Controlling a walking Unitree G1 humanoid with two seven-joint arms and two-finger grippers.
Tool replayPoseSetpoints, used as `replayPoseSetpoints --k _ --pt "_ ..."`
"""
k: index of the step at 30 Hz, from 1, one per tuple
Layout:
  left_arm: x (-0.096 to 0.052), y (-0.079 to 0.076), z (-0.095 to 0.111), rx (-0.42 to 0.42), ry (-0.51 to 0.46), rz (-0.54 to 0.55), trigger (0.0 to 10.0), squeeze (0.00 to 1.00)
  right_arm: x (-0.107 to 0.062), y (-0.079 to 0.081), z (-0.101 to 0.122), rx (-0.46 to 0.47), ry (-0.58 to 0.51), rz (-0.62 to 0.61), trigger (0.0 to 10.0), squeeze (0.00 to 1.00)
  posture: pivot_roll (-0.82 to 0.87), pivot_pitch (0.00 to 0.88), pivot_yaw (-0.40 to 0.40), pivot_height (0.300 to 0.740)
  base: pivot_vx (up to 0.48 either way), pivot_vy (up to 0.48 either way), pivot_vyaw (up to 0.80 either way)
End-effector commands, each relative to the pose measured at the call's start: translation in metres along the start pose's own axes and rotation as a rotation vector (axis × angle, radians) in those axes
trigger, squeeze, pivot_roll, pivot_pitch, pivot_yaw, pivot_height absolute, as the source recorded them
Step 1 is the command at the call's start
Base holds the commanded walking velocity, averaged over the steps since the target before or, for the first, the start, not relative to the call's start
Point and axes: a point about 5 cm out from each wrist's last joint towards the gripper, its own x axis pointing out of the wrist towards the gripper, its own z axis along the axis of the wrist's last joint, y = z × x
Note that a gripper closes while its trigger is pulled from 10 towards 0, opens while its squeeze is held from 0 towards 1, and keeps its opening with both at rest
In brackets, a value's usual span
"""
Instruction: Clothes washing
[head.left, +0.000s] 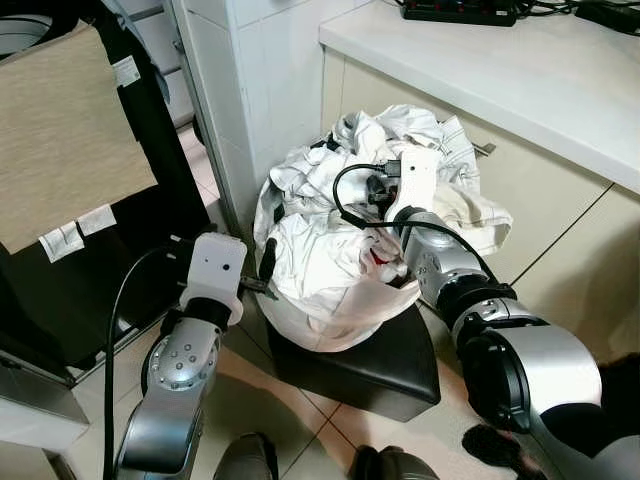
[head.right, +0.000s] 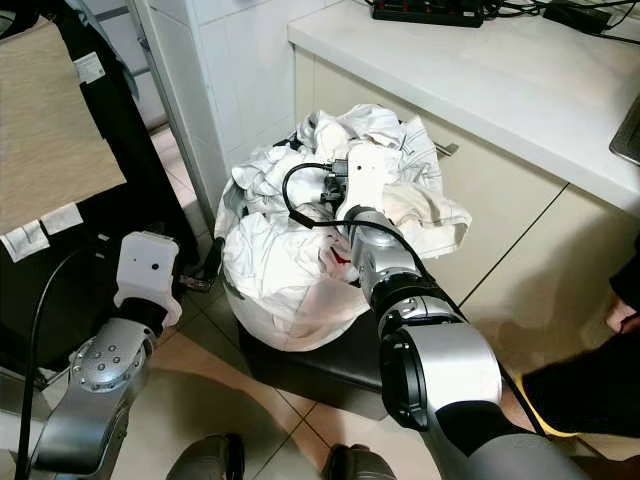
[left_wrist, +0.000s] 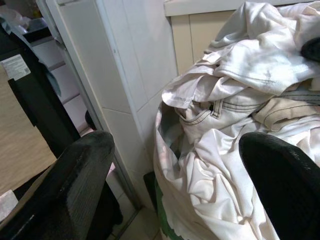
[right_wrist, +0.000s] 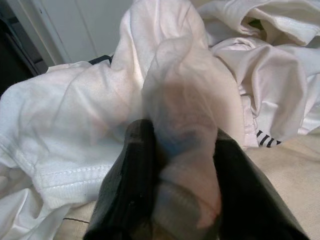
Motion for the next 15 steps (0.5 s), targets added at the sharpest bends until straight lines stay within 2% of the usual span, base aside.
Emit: replayPoseSetpoints --k 1,5,6,9,13,15 --pt "0.001 -0.001 0.001 0.005 0.0 -0.014 10.0 0.0 0.003 0.005 0.013 -0.051 -0.05 0.009 0.0 0.0 0.09 0.138 0.013 0.74 0.0 0.0 0.0" --pt "0.002 0.0 0.001 0.004 -0.003 -0.016 10.0 0.0 0.005 0.018 0.042 -0.173 -0.193 0.04 0.0 0.0 0.09 0.129 0.018 0.74 0.0 0.0 0.0" --pt "0.002 0.0 0.001 0.004 -0.003 -0.016 10.0 0.0 0.005 0.018 0.042 -0.173 -0.193 0.04 0.0 0.0 0.09 0.129 0.018 0.74 0.0 0.0 0.0" --pt "0.005 0.0 0.002 0.003 -0.007 -0.016 10.0 0.0 0.004 0.033 0.066 -0.251 -0.328 0.08 0.0 0.0 0.09 0.121 0.02 0.74 0.0 0.0 0.0" --pt "0.009 0.0 0.003 0.002 -0.014 -0.016 10.0 0.0 0.001 0.039 0.081 -0.289 -0.423 0.105 0.0 0.0 0.07 0.107 0.018 0.74 0.0 0.0 0.0" --pt "0.009 0.0 0.003 0.001 -0.015 -0.016 10.0 0.0 0.001 0.039 0.083 -0.299 -0.435 0.106 0.0 0.0 0.07 0.107 0.018 0.74 0.0 0.0 0.0"
